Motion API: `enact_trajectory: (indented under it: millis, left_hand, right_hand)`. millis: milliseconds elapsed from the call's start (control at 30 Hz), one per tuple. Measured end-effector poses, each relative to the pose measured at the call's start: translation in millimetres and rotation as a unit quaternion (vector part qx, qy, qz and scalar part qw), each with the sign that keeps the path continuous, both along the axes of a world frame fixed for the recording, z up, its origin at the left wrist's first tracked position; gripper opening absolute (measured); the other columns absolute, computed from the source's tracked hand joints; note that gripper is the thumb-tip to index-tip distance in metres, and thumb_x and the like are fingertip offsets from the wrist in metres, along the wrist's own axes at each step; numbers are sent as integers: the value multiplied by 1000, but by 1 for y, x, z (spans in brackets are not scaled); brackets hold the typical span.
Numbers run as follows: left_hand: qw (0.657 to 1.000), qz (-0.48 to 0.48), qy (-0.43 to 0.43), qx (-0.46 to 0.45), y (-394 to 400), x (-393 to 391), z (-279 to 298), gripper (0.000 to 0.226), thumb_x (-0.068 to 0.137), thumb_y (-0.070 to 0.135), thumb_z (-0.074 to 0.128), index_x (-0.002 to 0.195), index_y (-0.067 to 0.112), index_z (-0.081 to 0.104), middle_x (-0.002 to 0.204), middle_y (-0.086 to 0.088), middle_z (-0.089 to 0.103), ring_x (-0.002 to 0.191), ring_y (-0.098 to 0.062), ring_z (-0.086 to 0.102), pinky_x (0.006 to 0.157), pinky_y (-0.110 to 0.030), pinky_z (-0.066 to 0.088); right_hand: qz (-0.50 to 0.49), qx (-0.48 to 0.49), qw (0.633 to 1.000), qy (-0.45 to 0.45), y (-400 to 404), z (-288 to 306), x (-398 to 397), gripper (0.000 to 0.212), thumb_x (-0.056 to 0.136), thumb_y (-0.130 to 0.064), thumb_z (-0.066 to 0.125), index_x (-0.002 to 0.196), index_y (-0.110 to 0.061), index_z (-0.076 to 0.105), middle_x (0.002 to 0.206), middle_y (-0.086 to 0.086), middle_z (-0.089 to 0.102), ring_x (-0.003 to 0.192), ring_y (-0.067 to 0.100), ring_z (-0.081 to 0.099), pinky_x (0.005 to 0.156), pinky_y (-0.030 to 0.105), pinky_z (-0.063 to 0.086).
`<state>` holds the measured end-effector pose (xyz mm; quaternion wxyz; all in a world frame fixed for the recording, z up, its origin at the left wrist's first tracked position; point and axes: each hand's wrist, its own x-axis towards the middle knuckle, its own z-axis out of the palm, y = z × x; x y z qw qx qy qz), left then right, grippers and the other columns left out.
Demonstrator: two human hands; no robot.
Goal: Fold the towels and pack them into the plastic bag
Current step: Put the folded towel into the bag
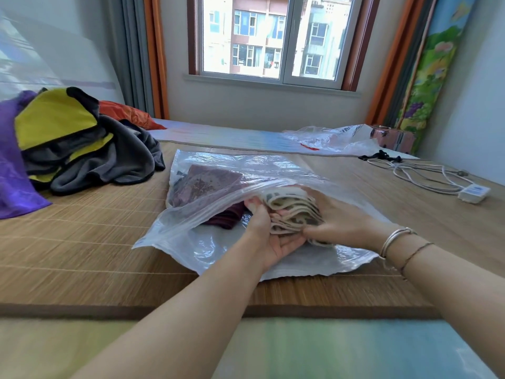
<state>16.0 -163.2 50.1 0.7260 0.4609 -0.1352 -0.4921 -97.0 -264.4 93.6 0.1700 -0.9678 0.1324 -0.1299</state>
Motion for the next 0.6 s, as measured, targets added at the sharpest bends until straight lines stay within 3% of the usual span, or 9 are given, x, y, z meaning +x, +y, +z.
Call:
enact_trajectory:
  millis: [67,167,233,300,367,433,467,533,600]
  left_hand:
    - [998,-28,-18,46,7,-1,-5,81,94,68,19,114,5,65,112,-21,68,104,-37,64,88,-45,54]
    - [993,5,-44,106,13,5,-5,78,93,69,22,114,8,65,107,-20,70,96,-39,67,71,-39,57]
    - [978,69,-143,134,12,10,-6,64,93,63,32,114,10,61,105,-15,70,92,-34,67,72,-37,56]
    - [909,122,-349,192,16,11,-12,51,96,49,37,112,5,57,104,-10,66,90,-25,60,80,-33,48]
    - [788,139,-550,238,28,8,-26,44,100,44,34,115,6,52,115,-12,60,107,-30,51,92,-36,39]
    - [676,66,-664,311,38,2,-45,61,99,54,25,138,9,39,145,-12,43,135,-34,31,111,-44,25]
    - [637,17,-688,347,41,1,-52,71,98,60,19,149,11,25,157,-8,27,144,-33,16,117,-46,14]
    - [600,-43,-703,380,41,5,-59,75,97,62,13,155,16,4,163,-2,0,149,-31,-5,120,-48,-1]
    - [589,-65,-712,378,41,11,-60,71,98,59,13,155,19,-1,163,-1,-9,148,-30,-11,119,-48,-6]
  right_hand:
    - [-4,-16,1000,20,-1,-16,-1,74,79,-24,72,138,-38,29,116,-18,55,100,-3,48,77,3,34]
    - [-115,-157,978,68,-9,-43,2,93,77,-46,67,149,-28,11,149,-5,35,132,18,40,96,35,38]
    - [-147,-226,962,54,-8,-54,5,94,79,-47,61,152,-30,5,156,-3,24,139,24,33,98,43,37]
    - [-127,-280,951,40,-3,-61,10,93,83,-36,59,152,-35,-3,160,1,15,143,27,26,100,47,37]
    - [-104,-326,939,44,-1,-68,16,94,88,-22,55,147,-45,-14,162,3,4,147,30,17,103,54,35]
    - [-99,-363,925,62,-3,-74,21,92,92,-17,53,141,-49,-18,163,3,6,147,35,16,100,62,36]
    - [-101,-374,920,67,-4,-77,24,91,92,-18,54,140,-49,-17,162,3,9,145,37,19,97,64,37]
    - [-123,-371,917,79,-9,-78,30,88,96,-21,50,139,-50,-21,163,1,4,145,39,17,96,65,37]
    - [-155,-357,915,107,-15,-76,42,83,101,-21,40,140,-51,-27,162,-4,-11,147,38,9,100,65,34]
